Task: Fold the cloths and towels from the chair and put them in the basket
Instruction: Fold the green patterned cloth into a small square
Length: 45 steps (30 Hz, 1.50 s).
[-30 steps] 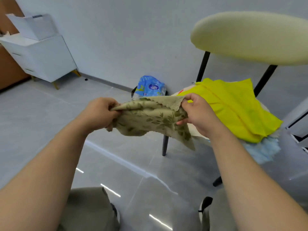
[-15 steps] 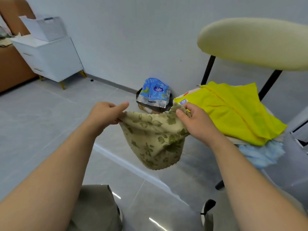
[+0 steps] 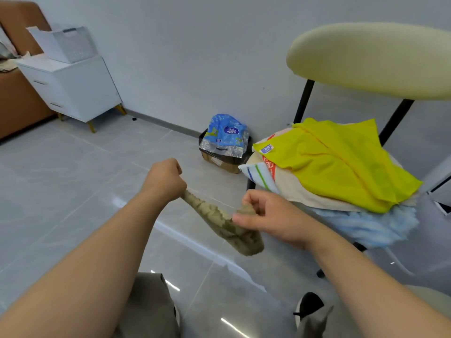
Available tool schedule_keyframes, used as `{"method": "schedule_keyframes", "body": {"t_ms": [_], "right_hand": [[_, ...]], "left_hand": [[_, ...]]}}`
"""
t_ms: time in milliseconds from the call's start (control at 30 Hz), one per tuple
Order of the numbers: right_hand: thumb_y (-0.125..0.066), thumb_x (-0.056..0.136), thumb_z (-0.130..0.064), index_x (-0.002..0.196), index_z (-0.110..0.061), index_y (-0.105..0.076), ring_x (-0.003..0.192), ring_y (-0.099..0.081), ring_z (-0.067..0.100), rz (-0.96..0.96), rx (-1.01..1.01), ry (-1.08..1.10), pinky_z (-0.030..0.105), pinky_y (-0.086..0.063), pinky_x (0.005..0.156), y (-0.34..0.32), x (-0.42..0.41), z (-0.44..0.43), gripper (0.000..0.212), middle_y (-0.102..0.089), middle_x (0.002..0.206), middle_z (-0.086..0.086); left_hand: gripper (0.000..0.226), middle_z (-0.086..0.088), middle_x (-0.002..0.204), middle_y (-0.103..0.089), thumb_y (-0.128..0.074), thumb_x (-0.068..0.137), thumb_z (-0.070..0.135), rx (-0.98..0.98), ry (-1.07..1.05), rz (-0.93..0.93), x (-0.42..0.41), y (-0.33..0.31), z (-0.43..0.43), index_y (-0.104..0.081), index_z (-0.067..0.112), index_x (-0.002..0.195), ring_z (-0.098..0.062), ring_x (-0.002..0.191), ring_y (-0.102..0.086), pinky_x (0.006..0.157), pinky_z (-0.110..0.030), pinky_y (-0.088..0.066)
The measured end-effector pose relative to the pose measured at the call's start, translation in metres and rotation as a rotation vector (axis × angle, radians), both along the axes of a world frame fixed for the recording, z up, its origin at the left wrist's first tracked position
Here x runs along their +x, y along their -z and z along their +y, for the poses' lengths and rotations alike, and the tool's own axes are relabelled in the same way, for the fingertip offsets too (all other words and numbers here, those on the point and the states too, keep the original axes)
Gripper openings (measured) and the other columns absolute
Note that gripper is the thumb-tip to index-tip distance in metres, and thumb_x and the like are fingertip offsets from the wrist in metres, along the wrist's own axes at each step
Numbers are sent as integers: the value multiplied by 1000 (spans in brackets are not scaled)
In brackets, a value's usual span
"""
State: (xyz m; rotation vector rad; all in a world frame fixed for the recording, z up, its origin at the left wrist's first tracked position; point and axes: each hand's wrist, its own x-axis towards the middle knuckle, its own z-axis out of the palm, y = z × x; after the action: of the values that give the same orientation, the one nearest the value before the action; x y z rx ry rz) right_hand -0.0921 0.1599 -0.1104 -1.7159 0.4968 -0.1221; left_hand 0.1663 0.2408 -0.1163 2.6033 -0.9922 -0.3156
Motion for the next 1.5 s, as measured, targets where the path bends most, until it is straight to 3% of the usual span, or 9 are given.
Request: {"method": "schedule_keyframes", "body": {"t_ms": [100, 300, 400, 567, 733, 1000, 1100, 1233, 1500], "right_hand": [[-88, 70, -15, 98, -19, -58, 86, -68, 18, 96, 14, -151, 48, -56, 84, 6, -2, 7, 41, -74, 97, 7], [-76, 85, -19, 106, -23, -74, 95, -72, 17, 142, -161, -235, 41, -57, 92, 2, 0, 13, 22, -76, 99, -2], [-70, 93, -22, 102, -21, -76, 87, -74, 25, 74, -111, -171, 44, -59, 87, 0, 0, 10, 11, -76, 95, 1], [-68, 94, -14, 94, -31, -76, 75, -69, 8, -42, -184, -18, 30, -60, 70, -1, 3, 3, 19, -69, 85, -16], [-78, 85, -29, 88, -33, -73, 70, -65, 3, -59, -407, 204, 28, -56, 68, 4, 7, -4, 7, -70, 76, -17], [-68, 92, -26, 97, -28, -72, 92, -56, 2, -111, -665, 268, 8, -39, 75, 10, 12, -6, 6, -65, 92, -13], [-71, 90, -31, 88, -37, -63, 84, -60, 3, -106, -588, 352, 15, -47, 69, 10, 11, -6, 10, -66, 84, -14], [-76, 84, -38, 80, -33, -54, 69, -68, 19, -120, -437, 461, 44, -58, 60, 15, 13, -8, 23, -67, 74, -3], [-76, 86, -32, 108, -35, -58, 64, -70, 10, -101, -359, 488, 41, -62, 68, 15, 11, -11, 29, -73, 73, -5]], "left_hand": [[34, -3, 98, -66, -65, 76, 3, -19, -13, 75, -2, 2, -6, -62, 16, 108, -21, 89, -62, 70, -36, -59], [51, 3, 111, -62, -64, 77, -1, -285, -12, 267, -20, -7, -14, -55, 21, 122, -18, 96, -62, 57, -32, -57], [62, -1, 114, -64, -74, 71, -8, -393, -54, 485, -32, -15, -15, -53, 20, 121, -21, 97, -65, 72, -39, -61], [62, -5, 98, -76, -76, 71, -16, -433, 21, 778, -53, -36, -11, -53, 15, 118, -24, 88, -73, 76, -37, -61], [58, -6, 94, -76, -72, 74, -17, -452, 175, 821, -75, -40, -7, -55, 17, 119, -26, 85, -74, 74, -39, -62], [56, -8, 90, -68, -81, 70, -8, -416, 213, 808, -85, -35, -9, -59, 20, 112, -20, 70, -68, 57, -29, -52], [52, -4, 84, -70, -74, 74, -10, -403, 232, 812, -85, -37, -9, -60, 21, 114, -17, 69, -67, 55, -28, -50], [47, -6, 89, -74, -64, 80, -11, -391, 273, 800, -88, -39, -8, -61, 22, 113, -21, 73, -68, 57, -28, -50], [50, -4, 94, -74, -85, 75, 13, -407, 422, 723, -95, -46, -3, -60, 24, 117, -18, 84, -75, 81, -30, -60]]}}
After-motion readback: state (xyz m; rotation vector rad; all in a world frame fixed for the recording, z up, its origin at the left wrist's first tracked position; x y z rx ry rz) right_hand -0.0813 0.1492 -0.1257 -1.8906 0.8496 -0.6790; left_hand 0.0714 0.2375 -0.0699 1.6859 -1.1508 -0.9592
